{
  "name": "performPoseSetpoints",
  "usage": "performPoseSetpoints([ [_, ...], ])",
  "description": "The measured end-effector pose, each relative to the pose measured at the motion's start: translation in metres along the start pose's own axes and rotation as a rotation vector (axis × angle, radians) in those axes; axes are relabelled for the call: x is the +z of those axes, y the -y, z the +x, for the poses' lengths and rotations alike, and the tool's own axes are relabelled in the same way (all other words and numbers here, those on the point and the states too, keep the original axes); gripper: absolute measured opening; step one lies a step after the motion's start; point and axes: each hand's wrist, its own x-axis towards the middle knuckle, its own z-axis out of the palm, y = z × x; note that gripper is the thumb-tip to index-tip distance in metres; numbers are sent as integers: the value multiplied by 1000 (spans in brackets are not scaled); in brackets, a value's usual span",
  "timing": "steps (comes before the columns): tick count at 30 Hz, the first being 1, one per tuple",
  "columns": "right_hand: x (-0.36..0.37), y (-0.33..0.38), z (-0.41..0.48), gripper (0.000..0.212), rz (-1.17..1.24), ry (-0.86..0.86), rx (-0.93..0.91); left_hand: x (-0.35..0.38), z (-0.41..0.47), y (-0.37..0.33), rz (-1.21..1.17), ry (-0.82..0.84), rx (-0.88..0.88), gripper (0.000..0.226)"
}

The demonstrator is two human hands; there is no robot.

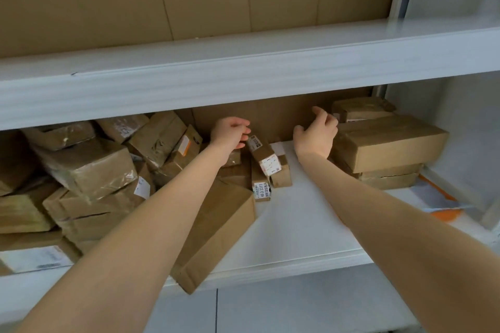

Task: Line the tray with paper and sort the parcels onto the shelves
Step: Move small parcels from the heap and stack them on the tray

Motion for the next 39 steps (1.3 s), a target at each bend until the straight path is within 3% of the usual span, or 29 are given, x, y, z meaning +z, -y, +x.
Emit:
performPoseSetpoints([
  [3,19,-2,-7,54,-2,65,49,-21,0,15,39,-37,-65,27],
  [8,40,-15,-8,56,40,267,456,-15,-4,38,107,140,-240,66],
  [13,53,-39,0,66,138,400,710,21,9,52,68,200,-338,88],
  [19,60,-52,10,43,210,532,789,60,31,59,-52,154,-427,101],
  [21,64,-56,12,44,220,531,802,65,36,61,-64,143,-438,100],
  [25,80,-68,16,39,271,584,811,61,44,68,-74,136,-495,67],
  [28,89,-73,13,42,315,609,803,54,45,73,-94,143,-523,55],
  [31,98,-82,14,61,344,608,805,49,45,76,-126,139,-466,64],
  [33,100,-84,15,58,350,608,832,47,46,76,-86,143,-415,66],
  [36,102,-84,15,54,346,618,827,51,46,71,11,185,-398,49],
  [39,101,-87,14,51,342,638,829,58,47,69,90,218,-399,67],
])
